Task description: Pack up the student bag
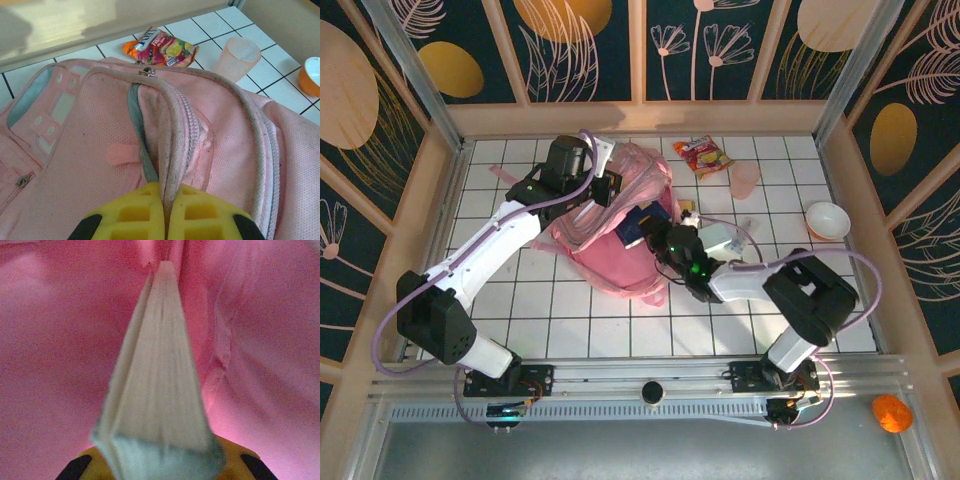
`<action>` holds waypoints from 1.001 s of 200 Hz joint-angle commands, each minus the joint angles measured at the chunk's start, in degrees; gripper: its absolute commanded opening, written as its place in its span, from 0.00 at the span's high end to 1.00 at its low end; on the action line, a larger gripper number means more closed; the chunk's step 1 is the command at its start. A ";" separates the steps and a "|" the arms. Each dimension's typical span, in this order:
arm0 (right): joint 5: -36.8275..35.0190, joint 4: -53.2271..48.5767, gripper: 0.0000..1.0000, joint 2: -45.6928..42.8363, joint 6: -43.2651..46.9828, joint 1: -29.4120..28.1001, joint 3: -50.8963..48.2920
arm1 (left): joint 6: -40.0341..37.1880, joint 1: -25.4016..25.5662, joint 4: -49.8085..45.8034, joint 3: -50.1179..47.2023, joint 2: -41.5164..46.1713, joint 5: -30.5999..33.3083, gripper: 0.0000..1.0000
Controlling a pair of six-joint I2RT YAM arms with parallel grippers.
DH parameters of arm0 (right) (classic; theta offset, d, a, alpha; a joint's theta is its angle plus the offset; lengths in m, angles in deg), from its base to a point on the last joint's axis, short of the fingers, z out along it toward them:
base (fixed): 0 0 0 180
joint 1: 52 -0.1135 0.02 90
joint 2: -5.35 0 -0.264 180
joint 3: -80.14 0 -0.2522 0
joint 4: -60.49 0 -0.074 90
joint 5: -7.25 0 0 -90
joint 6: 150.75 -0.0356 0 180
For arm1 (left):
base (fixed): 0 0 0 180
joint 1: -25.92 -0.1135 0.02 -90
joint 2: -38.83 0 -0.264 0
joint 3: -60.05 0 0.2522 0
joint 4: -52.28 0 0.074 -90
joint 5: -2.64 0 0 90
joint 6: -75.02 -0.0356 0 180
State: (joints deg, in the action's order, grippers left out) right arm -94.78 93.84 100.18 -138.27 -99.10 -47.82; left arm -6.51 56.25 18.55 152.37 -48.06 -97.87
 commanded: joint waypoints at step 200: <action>6.62 -41.32 0.40 -17.76 2.97 -2.84 4.51 | -1.58 -0.10 6.28 -2.25 -1.28 2.67 1.00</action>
State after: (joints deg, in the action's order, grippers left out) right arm -85.91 63.15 90.06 -142.77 -101.26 -42.36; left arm -6.99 56.31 19.69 151.50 -49.64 -95.96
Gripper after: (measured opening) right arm 0.598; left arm 0.052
